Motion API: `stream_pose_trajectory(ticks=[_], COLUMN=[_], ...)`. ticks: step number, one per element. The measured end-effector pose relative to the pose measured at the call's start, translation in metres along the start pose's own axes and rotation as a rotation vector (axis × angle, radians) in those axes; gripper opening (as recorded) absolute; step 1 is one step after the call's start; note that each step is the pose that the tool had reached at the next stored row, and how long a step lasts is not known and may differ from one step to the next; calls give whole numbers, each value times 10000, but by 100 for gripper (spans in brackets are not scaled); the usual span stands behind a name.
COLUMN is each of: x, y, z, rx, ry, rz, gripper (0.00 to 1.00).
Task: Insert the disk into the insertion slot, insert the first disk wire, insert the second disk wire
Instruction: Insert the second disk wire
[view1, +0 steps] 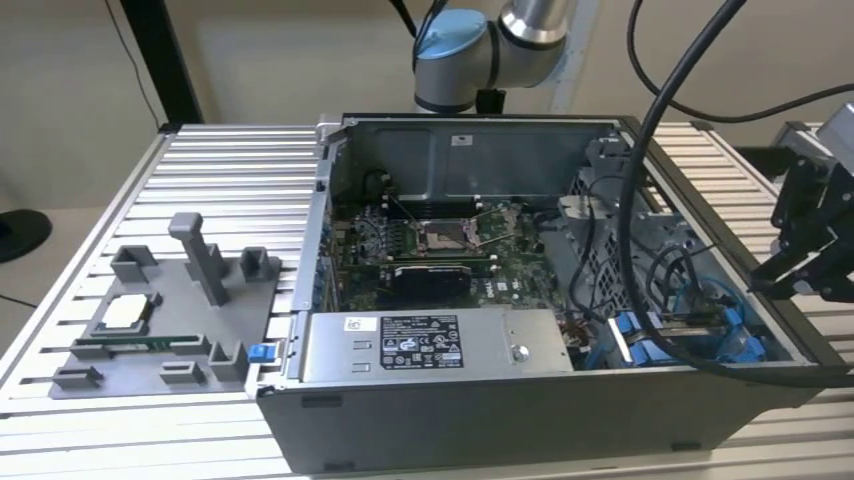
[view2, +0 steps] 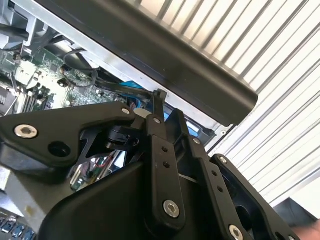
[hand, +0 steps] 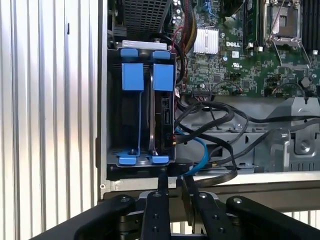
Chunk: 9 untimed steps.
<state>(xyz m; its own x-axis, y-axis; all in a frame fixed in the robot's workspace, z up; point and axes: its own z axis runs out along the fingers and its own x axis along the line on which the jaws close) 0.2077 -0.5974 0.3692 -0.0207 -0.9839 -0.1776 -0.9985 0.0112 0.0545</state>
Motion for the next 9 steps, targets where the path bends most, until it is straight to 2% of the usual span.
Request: stream_pose_trajectory(ticks=[2,6,7,9], x=[17,19,19,21], y=[0,0,0,-1], z=[-3,-2,-1,1], rx=[-2,-2,-2,-3], ry=[-47,-57,-61,-98], rz=[-3,-4,-5,-8], gripper=[0,0,100,100])
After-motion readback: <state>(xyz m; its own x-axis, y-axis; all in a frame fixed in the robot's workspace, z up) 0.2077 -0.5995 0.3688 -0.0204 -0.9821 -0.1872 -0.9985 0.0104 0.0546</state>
